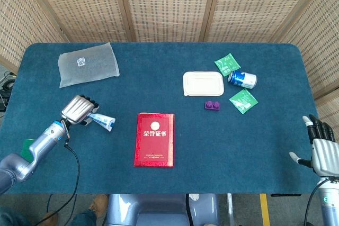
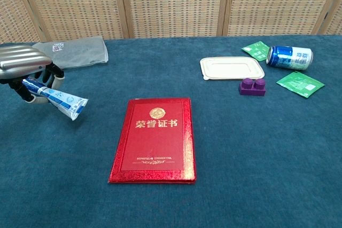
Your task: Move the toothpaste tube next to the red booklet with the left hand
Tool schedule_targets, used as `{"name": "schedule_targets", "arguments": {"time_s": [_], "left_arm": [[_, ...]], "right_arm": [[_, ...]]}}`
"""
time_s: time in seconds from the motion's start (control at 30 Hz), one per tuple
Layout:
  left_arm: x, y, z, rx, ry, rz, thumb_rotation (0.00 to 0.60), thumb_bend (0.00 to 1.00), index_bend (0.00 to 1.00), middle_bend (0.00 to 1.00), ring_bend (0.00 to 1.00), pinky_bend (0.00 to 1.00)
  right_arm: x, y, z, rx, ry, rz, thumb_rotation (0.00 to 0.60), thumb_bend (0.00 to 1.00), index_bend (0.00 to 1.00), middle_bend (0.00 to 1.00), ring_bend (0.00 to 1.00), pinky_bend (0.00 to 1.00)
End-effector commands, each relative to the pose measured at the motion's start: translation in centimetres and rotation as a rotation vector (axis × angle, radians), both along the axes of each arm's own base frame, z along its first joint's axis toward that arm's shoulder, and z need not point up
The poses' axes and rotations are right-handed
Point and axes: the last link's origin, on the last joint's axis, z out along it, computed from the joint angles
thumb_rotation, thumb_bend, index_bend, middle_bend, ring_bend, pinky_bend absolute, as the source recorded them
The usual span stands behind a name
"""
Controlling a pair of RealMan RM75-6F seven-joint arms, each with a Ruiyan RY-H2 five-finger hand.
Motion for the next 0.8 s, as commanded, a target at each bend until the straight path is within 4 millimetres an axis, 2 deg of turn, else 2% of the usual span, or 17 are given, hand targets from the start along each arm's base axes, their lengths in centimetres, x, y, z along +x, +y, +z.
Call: {"name": "schedule_targets", "arguments": {"time_s": [0.03,0.23,0.33,0.63,0.8], "left_arm": [[1.6,-2.3,-0.1,-0.098,-0.007,-0.161,0.600,0.37,0.59,0.55,0.46,0.46],[1.8,-5.2,-1.0,-0.241,0.045,-0.364,0.600,0.37,0.61,0.56,0.46,0.46],[1.9,-5.8,-1.2,-0.286,0.092,-0.480,0.600,0.37,0.62,0.57,0.46,0.46],[3.5,-4.5,-2.1,-0.322,0.165,-0.712,0.600,0.37,0.62,0.57,0.46,0.46],[3.7,-3.7,-2.8,-0.302,0.179,-0.721,0.600,0.36,0.61,0.57,0.46,0.46]], "right_arm": [[0.0,0.0,0.0,-0.001,0.001,-0.002,0.600,0.00,0.00,0.00,0.00,0.00],[-0.2,-0.1,0.1,-0.011,0.008,-0.011,0.600,0.00,0.00,0.00,0.00,0.00],[-0.3,-0.2,0.0,-0.012,0.010,-0.020,0.600,0.00,0.00,0.00,0.00,0.00],[-0.6,-0.5,-0.1,-0.017,0.015,-0.035,0.600,0.00,0.00,0.00,0.00,0.00],[-0.7,-0.6,0.0,-0.021,0.010,-0.042,0.600,0.00,0.00,0.00,0.00,0.00]]}}
